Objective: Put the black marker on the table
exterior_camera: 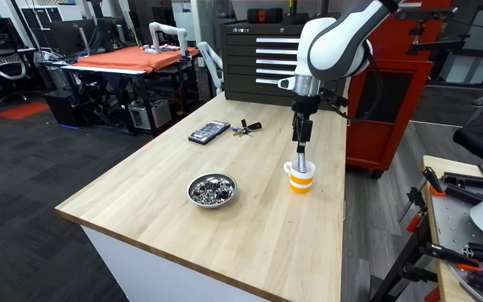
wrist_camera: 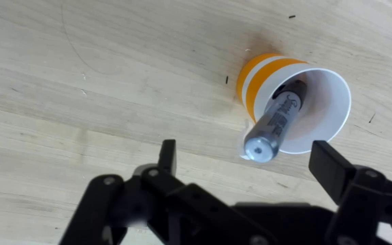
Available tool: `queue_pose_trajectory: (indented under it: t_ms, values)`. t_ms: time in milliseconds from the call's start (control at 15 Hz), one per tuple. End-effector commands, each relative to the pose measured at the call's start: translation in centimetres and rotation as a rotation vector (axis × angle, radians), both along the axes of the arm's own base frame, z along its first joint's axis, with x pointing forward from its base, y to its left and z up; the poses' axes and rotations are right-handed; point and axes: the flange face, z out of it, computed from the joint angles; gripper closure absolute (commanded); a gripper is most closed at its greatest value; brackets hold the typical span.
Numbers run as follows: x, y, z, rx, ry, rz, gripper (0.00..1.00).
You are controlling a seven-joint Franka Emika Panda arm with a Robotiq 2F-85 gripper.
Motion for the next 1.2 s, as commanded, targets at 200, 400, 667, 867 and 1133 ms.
queue_pose_trajectory:
  t_ms: [200,400,667,867,1133]
  values:
    - [0.6,-0.8,0.3,0.041,0.115,0.003,0.0]
    - [0.6,-0.6,0.2,0.059,0.134,0.018,0.0]
    - [0.7,-0.5,-0.7,0.065,0.137,0.029,0.0]
    - [0.7,-0.4,-1.2,0.072,0.143,0.036,0.0]
    - [0.9,-0.4,-1.4,0.084,0.131,0.03,0.26]
